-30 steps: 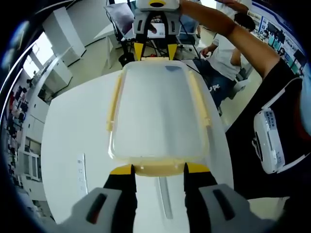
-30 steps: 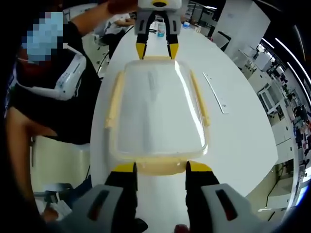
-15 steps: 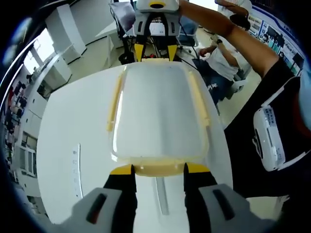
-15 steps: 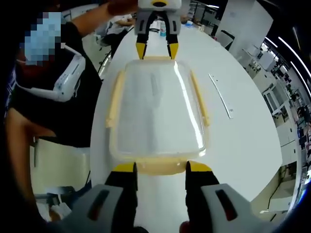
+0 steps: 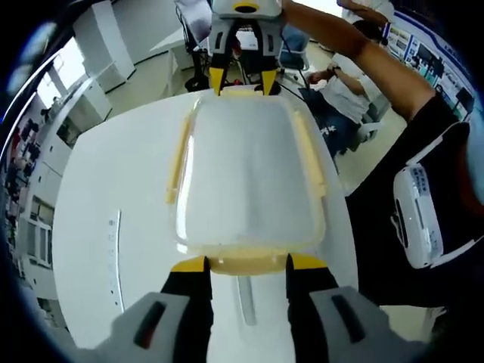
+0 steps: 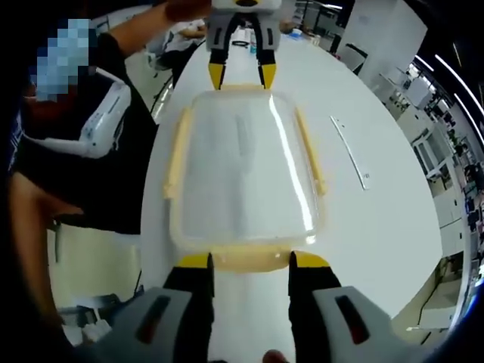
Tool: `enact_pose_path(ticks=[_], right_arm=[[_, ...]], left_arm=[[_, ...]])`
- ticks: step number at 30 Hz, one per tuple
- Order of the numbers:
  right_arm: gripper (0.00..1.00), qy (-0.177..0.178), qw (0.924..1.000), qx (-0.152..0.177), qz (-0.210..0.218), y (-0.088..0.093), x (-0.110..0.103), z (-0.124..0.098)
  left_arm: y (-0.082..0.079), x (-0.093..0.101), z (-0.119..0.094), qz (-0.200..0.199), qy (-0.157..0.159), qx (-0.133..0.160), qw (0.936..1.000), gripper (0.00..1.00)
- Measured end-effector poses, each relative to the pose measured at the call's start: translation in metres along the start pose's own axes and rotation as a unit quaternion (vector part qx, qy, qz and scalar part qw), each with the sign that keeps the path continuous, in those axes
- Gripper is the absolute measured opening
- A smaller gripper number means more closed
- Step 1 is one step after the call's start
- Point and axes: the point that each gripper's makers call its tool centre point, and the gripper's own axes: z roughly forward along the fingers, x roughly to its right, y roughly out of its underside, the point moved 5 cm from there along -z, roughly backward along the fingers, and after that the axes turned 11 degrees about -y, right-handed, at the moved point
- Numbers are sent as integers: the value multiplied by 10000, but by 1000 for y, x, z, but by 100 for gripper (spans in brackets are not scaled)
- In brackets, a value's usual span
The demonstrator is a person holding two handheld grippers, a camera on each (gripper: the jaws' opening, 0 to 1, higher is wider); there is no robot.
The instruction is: Snap each plastic latch of the storage box into its locked position after aligning the lid with the box until every specified latch is closed and the lid sits flush.
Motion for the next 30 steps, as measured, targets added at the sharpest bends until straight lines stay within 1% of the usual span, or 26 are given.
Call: enact_pose_path(ticks=[6, 13, 17, 22, 28, 30], right_arm=[[33, -39, 9998, 175, -16, -8, 0, -1], [33, -39, 9997, 216, -71, -17, 3, 0], [33, 13, 9997, 187, -135, -23, 3, 5], [33, -35, 9997, 147, -177, -28, 2, 8], [34, 2, 9996, 173, -214, -35, 0, 12], [34, -40, 9995, 228, -217, -42, -7, 20]], left_arm=[[8, 0, -9, -25, -7, 109, 9999, 34], [20, 2, -14, -51, -52, 114, 9999, 34], [25, 3, -18, -79, -54, 143, 9999, 34], [31, 6, -20, -84, -64, 137, 9998, 34], [43, 10, -23, -87, -86, 119, 9999, 34], [48, 13, -26, -89, -105, 119, 9998, 34]])
